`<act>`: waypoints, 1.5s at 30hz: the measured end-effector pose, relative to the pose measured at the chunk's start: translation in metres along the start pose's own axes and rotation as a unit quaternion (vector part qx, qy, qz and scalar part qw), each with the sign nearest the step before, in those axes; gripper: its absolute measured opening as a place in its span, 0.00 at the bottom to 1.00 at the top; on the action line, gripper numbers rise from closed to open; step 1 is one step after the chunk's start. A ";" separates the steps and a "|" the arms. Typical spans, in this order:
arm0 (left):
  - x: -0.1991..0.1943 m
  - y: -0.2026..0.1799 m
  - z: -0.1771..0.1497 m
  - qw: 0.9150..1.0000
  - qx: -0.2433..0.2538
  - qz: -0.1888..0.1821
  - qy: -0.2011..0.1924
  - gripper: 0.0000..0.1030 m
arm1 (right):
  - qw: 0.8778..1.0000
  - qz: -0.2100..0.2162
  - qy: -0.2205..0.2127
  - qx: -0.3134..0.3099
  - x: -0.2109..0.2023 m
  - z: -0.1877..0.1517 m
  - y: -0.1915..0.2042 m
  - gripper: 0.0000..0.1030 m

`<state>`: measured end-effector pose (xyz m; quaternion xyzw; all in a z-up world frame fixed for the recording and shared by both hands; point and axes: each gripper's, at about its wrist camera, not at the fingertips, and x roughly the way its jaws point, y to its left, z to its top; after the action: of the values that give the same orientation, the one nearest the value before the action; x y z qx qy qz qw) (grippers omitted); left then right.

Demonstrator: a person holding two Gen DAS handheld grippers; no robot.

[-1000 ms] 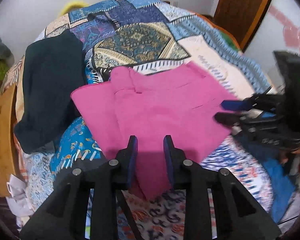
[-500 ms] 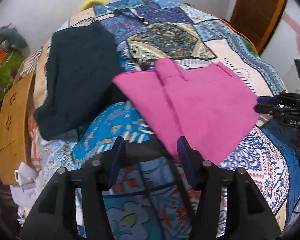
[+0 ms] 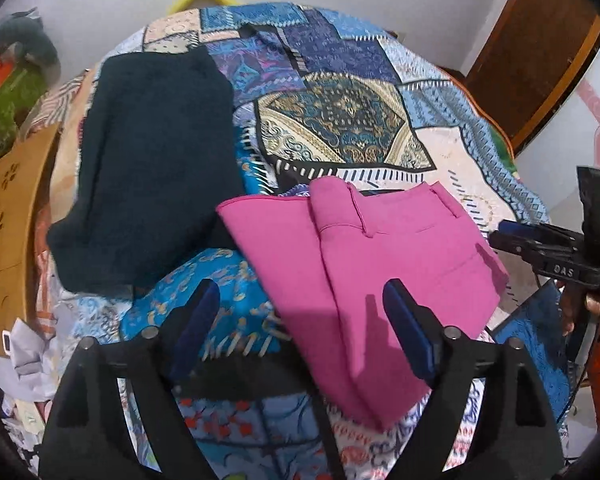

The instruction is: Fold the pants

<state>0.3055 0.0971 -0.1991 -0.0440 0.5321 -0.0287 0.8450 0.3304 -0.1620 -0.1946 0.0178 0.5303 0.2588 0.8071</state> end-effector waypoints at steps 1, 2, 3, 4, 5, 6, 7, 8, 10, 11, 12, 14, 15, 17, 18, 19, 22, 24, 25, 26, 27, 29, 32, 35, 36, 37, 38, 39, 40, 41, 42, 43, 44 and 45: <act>0.008 -0.001 0.002 1.000 0.001 0.003 0.008 0.82 | 1.000 0.002 0.006 0.003 0.005 0.002 -0.001 0.48; 0.014 -0.001 0.003 1.000 -0.001 0.003 0.016 0.82 | 1.000 0.004 0.013 0.006 0.013 0.005 -0.003 0.48; 0.024 0.000 0.004 1.000 -0.007 -0.001 0.030 0.81 | 1.000 0.004 0.018 0.008 0.019 0.007 -0.004 0.48; 0.029 0.001 0.005 0.999 -0.011 -0.006 0.036 0.81 | 1.000 0.005 0.024 0.011 0.025 0.009 -0.005 0.48; 0.034 0.002 0.006 0.999 -0.015 -0.009 0.039 0.81 | 0.999 0.009 0.031 0.013 0.032 0.011 -0.006 0.48; 0.037 0.002 0.007 0.999 -0.014 -0.008 0.036 0.81 | 0.999 0.016 0.032 0.013 0.037 0.012 -0.006 0.48; 0.039 0.001 0.008 0.999 -0.010 -0.007 0.033 0.81 | 0.999 0.019 0.030 0.011 0.039 0.013 -0.006 0.48; 0.040 0.000 0.010 0.999 -0.006 -0.007 0.032 0.81 | 0.999 0.022 0.028 0.006 0.042 0.015 -0.004 0.48; 0.042 -0.002 0.013 1.000 0.001 -0.006 0.026 0.78 | 0.999 0.024 0.031 0.000 0.047 0.019 -0.002 0.48; 0.044 -0.003 0.015 1.000 0.004 -0.006 0.023 0.70 | 0.999 0.025 0.032 0.002 0.050 0.020 -0.002 0.48; 0.045 -0.004 0.016 1.000 0.006 -0.009 0.023 0.65 | 0.999 0.028 0.031 0.007 0.053 0.022 -0.002 0.48; 0.047 -0.008 0.018 1.000 0.011 -0.017 0.019 0.48 | 0.999 0.030 0.030 0.012 0.059 0.025 -0.001 0.47; 0.047 -0.010 0.019 1.000 0.014 -0.017 0.015 0.46 | 0.999 0.029 0.027 0.011 0.061 0.026 0.000 0.42; 0.044 -0.015 0.021 1.000 0.024 -0.009 0.003 0.31 | 0.999 0.032 0.025 0.013 0.061 0.026 0.001 0.37; 0.044 -0.017 0.022 1.000 0.027 -0.006 -0.001 0.26 | 0.999 0.031 0.023 0.015 0.061 0.026 0.000 0.32; 0.041 -0.018 0.024 0.999 0.031 0.003 -0.007 0.19 | 0.999 0.028 0.019 0.016 0.059 0.026 0.000 0.26; 0.036 -0.017 0.027 0.999 0.030 0.006 -0.019 0.09 | 0.999 0.028 0.004 0.016 0.049 0.025 -0.003 0.14; 0.032 -0.016 0.029 0.999 0.027 0.008 -0.024 0.06 | 1.000 0.022 -0.013 0.005 0.038 0.025 0.001 0.12; 0.030 -0.016 0.029 0.999 0.027 0.011 -0.027 0.04 | 1.000 0.018 -0.018 -0.002 0.036 0.027 0.004 0.11; 0.027 -0.015 0.029 0.999 0.025 0.016 -0.032 0.03 | 0.999 0.012 -0.027 -0.013 0.029 0.027 0.008 0.11; 0.024 -0.014 0.030 0.999 0.024 0.018 -0.036 0.03 | 0.999 0.008 -0.033 -0.019 0.025 0.029 0.012 0.10; 0.015 -0.011 0.032 0.999 0.020 0.017 -0.047 0.03 | 0.999 0.006 -0.047 -0.028 0.013 0.031 0.016 0.10; 0.001 -0.006 0.035 0.997 0.016 0.021 -0.066 0.03 | 0.997 0.008 -0.071 -0.036 -0.005 0.038 0.026 0.10; -0.017 -0.001 0.038 0.996 0.015 0.033 -0.087 0.03 | 0.995 0.012 -0.090 -0.045 -0.019 0.045 0.039 0.09; -0.023 0.001 0.039 0.995 0.015 0.037 -0.095 0.03 | 0.994 0.012 -0.094 -0.048 -0.022 0.048 0.044 0.09; -0.028 0.003 0.040 0.994 0.014 0.039 -0.102 0.03 | 0.994 0.012 -0.100 -0.052 -0.025 0.052 0.051 0.09; -0.035 0.006 0.042 0.993 0.013 0.041 -0.110 0.03 | 0.992 0.012 -0.108 -0.056 -0.029 0.056 0.056 0.09; -0.041 0.010 0.044 0.992 0.009 0.044 -0.117 0.03 | 0.992 0.012 -0.114 -0.058 -0.031 0.059 0.061 0.09; -0.046 0.014 0.047 0.992 0.004 0.047 -0.120 0.03 | 0.990 0.011 -0.122 -0.062 -0.033 0.062 0.066 0.09; -0.051 0.019 0.050 0.991 -0.003 0.048 -0.123 0.03 | 0.989 0.011 -0.129 -0.066 -0.036 0.066 0.072 0.09; -0.056 0.025 0.052 0.991 -0.009 0.047 -0.127 0.03 | 0.989 0.012 -0.134 -0.070 -0.038 0.071 0.078 0.09; -0.061 0.031 0.056 0.990 -0.015 0.050 -0.133 0.03 | 0.988 0.014 -0.136 -0.071 -0.037 0.075 0.082 0.09; -0.065 0.037 0.058 0.989 -0.020 0.054 -0.139 0.03 | 0.987 0.016 -0.140 -0.073 -0.037 0.079 0.087 0.09; -0.069 0.043 0.060 0.988 -0.024 0.057 -0.144 0.03 | 0.986 0.019 -0.145 -0.076 -0.037 0.084 0.095 0.09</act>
<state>0.3302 0.1491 -0.1156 -0.0373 0.4073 0.0391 0.9117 0.3545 -0.0757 -0.0976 0.0037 0.3863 0.3085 0.8692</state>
